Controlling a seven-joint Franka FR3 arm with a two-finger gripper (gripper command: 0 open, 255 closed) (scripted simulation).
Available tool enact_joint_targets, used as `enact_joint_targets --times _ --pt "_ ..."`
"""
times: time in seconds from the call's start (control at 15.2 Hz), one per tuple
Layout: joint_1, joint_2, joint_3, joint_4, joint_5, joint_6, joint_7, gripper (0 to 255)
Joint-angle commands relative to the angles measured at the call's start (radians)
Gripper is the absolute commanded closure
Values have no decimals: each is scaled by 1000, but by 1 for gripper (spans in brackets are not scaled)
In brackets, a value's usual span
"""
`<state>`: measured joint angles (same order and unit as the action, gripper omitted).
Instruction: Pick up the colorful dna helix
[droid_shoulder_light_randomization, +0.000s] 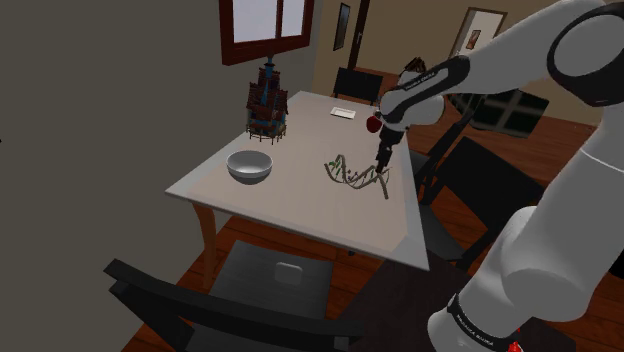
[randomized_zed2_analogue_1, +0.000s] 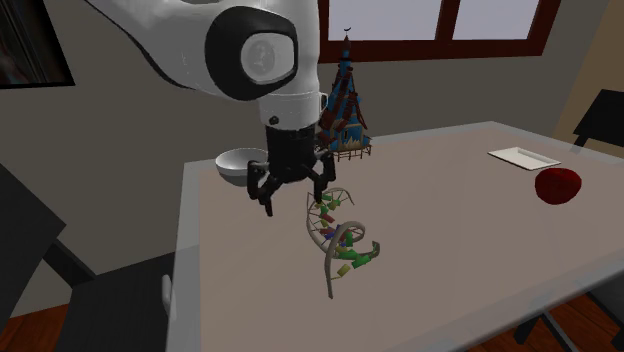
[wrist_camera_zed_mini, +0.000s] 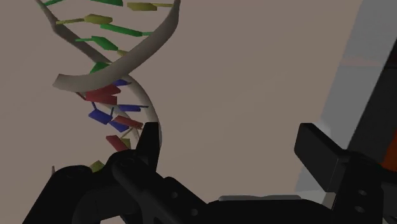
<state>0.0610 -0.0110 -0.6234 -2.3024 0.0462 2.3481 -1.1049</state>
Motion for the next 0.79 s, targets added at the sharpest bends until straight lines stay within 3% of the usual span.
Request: enact_joint_targets --times 0.0,0.4,0.66,0.73 --pt "-6 104 -9 54 107 31 -126 0" --pt "-125 378 77 268 356 37 -412 0" --pt "-217 541 151 439 447 16 -532 0" --pt "-219 542 153 441 447 16 -532 0"
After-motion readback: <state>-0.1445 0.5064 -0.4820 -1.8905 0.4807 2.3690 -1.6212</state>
